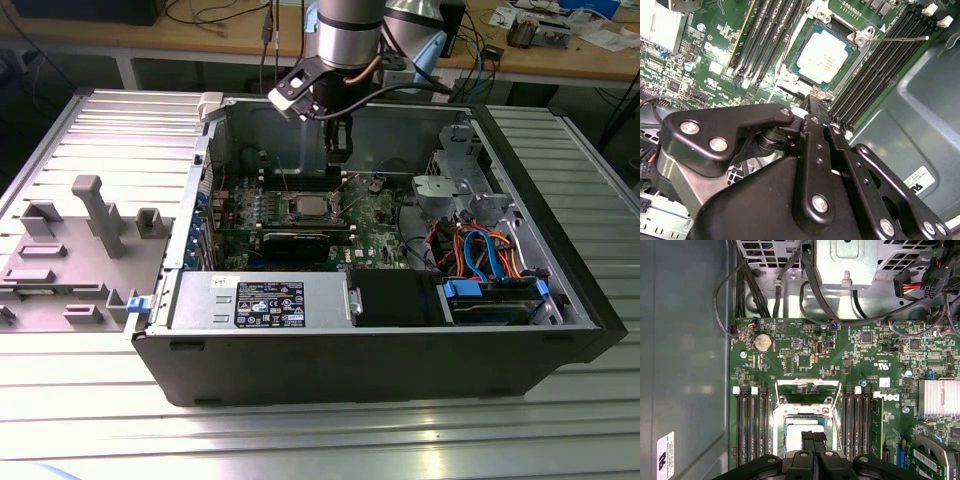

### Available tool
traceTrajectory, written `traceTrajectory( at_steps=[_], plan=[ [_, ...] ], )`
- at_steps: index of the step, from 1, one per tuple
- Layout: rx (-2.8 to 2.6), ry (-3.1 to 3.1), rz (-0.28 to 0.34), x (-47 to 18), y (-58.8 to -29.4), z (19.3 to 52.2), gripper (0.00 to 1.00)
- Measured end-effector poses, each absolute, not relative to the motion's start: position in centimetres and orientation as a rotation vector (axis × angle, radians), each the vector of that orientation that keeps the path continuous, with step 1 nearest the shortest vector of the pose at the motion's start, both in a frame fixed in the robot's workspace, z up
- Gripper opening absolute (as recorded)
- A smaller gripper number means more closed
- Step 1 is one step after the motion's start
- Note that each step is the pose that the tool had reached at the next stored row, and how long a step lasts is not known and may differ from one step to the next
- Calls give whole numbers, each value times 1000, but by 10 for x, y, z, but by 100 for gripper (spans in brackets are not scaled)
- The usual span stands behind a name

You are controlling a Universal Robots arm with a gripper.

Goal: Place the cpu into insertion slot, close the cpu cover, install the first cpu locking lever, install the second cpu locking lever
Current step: 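Close the cpu cover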

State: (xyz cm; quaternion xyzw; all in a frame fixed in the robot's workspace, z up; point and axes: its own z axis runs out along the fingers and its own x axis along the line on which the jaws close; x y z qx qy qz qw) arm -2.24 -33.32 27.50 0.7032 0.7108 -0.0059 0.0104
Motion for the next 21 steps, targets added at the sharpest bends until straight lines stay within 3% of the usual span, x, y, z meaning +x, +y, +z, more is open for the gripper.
traceTrajectory(
  at_steps=[21],
  plan=[
    [2195, 2219, -18, -19, -333, 275, 11]
  ],
)
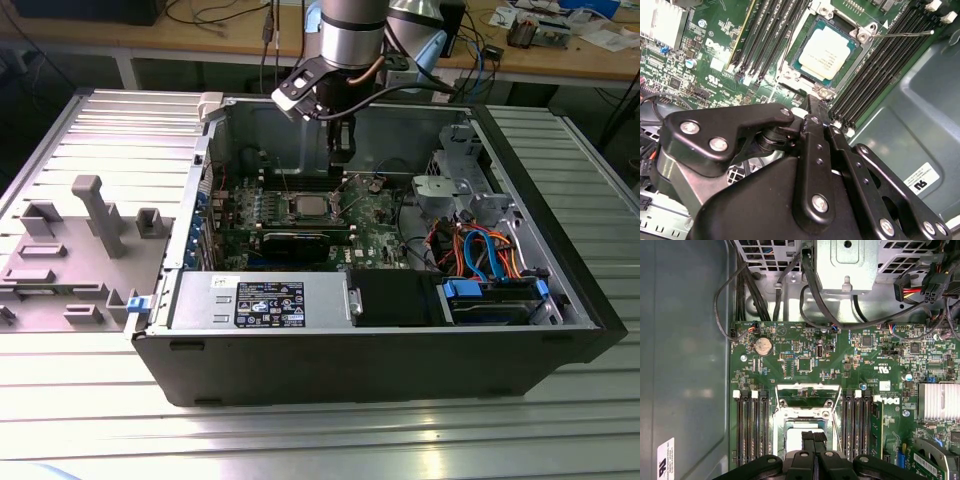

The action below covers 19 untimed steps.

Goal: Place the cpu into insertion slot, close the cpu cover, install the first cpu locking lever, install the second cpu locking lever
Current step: 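Close the cpu cover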

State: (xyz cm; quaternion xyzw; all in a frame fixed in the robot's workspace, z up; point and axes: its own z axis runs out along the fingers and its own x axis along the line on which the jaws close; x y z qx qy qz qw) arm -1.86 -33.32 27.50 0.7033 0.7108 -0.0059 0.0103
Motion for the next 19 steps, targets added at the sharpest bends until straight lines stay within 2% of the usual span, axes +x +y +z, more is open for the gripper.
traceTrajectory(
  at_steps=[19],
  plan=[
    [2195, 2219, -19, -14, -333, 275, 11]
  ],
)
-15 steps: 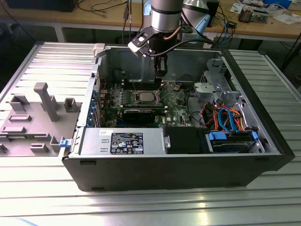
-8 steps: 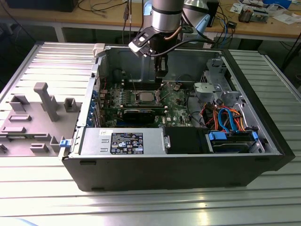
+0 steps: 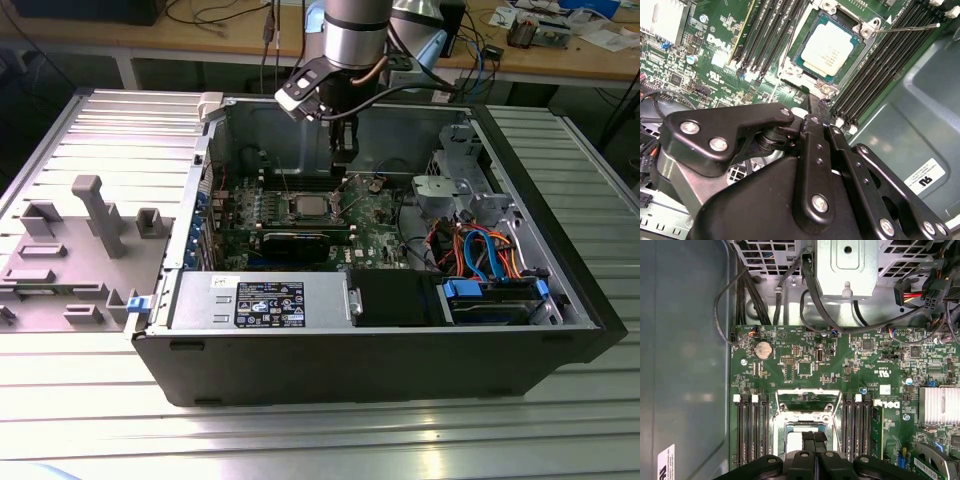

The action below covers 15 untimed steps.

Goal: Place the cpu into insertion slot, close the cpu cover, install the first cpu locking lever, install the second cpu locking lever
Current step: 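Close the cpu cover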

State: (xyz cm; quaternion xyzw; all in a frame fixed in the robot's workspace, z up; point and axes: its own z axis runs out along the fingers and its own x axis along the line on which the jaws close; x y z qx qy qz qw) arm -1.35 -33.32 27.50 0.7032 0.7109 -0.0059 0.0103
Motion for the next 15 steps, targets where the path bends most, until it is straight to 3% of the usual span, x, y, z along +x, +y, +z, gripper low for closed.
traceTrajectory(
  at_steps=[15],
  plan=[
    [2195, 2219, -19, -4, -333, 275, 11]
  ],
)
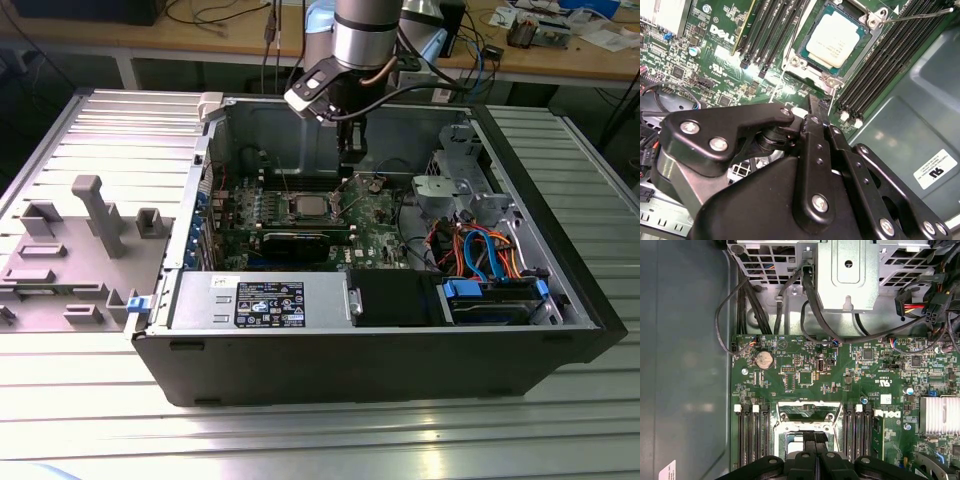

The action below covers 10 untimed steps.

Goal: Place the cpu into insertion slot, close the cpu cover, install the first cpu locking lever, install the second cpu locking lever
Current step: 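Close the cpu cover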

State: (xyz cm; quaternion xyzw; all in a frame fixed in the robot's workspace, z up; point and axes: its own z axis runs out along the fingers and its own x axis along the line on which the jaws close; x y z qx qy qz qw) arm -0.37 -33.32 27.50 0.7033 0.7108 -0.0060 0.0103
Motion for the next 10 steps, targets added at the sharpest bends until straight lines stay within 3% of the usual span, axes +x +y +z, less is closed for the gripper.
traceTrajectory(
  at_steps=[10],
  plan=[
    [2195, 2219, -19, -2, -333, 275, 11]
  ],
)
